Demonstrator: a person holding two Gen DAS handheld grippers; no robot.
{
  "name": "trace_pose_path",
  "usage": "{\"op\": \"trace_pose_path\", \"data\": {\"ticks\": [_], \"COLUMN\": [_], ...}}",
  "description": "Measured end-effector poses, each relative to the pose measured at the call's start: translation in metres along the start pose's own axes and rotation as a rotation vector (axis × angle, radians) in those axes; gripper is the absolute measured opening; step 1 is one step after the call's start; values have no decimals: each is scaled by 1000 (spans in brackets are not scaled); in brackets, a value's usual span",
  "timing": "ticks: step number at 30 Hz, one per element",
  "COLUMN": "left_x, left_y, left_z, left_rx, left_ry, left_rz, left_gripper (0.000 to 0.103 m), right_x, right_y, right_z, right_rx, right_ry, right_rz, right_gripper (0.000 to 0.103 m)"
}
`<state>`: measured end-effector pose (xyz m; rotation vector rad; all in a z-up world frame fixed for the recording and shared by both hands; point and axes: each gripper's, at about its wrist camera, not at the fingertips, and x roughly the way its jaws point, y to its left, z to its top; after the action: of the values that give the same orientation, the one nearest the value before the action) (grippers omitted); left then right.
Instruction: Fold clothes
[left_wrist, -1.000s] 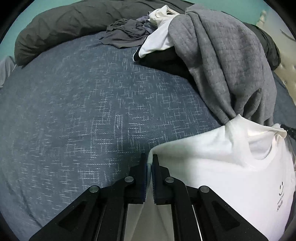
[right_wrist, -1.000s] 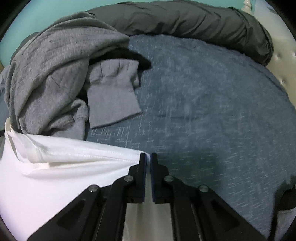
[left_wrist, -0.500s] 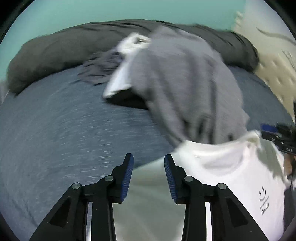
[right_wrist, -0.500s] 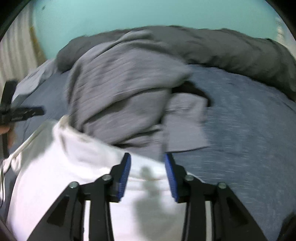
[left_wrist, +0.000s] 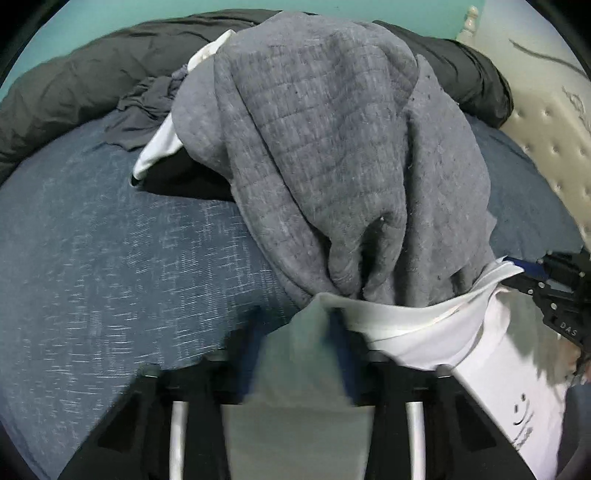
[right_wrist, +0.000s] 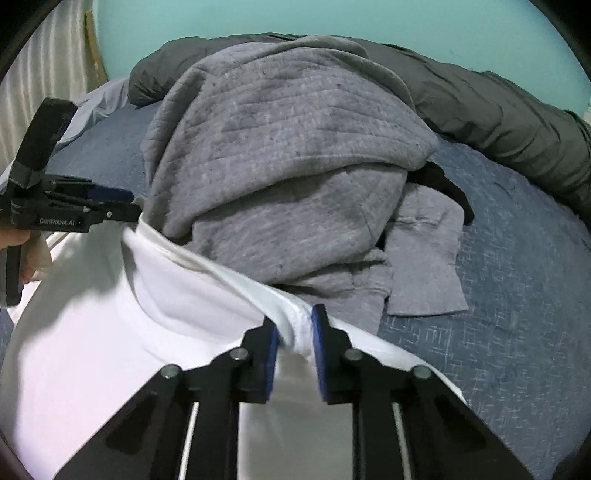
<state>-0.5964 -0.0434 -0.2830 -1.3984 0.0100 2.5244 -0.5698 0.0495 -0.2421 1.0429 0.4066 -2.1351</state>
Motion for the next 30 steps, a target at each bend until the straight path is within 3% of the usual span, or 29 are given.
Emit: {"op": "trace_pose_path", "data": {"ticks": [3, 8, 10, 16, 23, 24, 26, 28, 29, 30], "left_x": [-4, -32, -34, -15, -5, -7, -10, -19, -25, -32], "left_y": [-6, -9, -12, -4, -2, -1, 1, 6, 10, 12], "left_z": [1, 10, 14, 23, 14, 13, 12, 11, 10, 10], "left_rx": [21, -5, 0, 3, 7, 2, -9, -42, -59, -67], "left_ry": [-24, -139, -133, -95, -72, -77, -87, -109, -124, -141], "left_rz": [14, 58, 60, 90, 79, 74, 65, 23, 1, -8], "left_gripper": [4, 4, 4, 4, 7, 10, 26, 66, 68, 68], "right_x": [-4, -17, -22, -6, 15, 13, 5, -8, -16, -23], "right_y": [-5, -14, -21, -17, -16, -16, -16, -19, -20, -21], "right_z": [2, 14, 21, 40, 29, 28, 27, 26, 26, 26], "right_rx": [24, 83, 114, 137, 165, 164, 166, 191, 201, 210], "right_ry": [-32, -96, -120, -60, 10, 6, -24, -72, -92, -110], "right_rz": [-2, -46, -58, -100, -62, -59, -49, -26, -12, 4], "right_gripper": [9, 7, 7, 7, 10, 13, 22, 45, 60, 60]}}
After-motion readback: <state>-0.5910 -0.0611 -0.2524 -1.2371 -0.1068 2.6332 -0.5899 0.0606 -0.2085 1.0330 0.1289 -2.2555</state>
